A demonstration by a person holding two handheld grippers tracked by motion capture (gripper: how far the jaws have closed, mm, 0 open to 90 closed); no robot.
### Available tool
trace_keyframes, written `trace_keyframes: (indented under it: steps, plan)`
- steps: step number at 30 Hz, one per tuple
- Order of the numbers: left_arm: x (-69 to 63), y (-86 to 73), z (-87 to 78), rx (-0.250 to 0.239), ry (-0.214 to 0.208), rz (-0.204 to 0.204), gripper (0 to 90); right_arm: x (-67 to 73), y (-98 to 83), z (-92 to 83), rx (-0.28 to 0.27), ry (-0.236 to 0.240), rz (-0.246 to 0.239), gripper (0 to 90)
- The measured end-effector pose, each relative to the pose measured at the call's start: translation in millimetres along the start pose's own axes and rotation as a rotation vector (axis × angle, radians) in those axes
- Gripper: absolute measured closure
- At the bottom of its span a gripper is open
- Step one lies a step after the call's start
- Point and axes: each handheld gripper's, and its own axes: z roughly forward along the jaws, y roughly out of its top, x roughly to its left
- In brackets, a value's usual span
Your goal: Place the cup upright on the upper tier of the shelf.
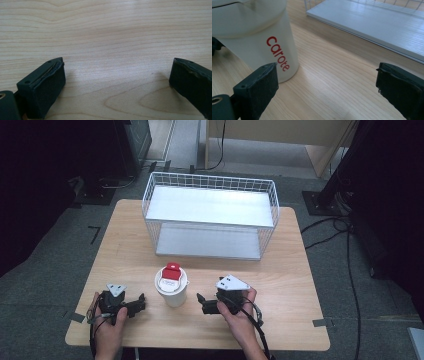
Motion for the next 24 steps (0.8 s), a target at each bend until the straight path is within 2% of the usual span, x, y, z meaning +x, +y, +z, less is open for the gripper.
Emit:
trace_keyframes:
  steps: [19, 24]
  plan:
    - [0.0, 0.0, 0.0, 0.0, 0.0, 0.0, 0.8, 26.4, -4.4, 19.4, -0.004, 0.084, 0.006, 4.1]
    - [0.0, 0.0, 0.0, 0.0, 0.0, 0.0, 0.8, 35.7, -4.5, 24.9, 0.005, 0.096, -0.025, 4.4]
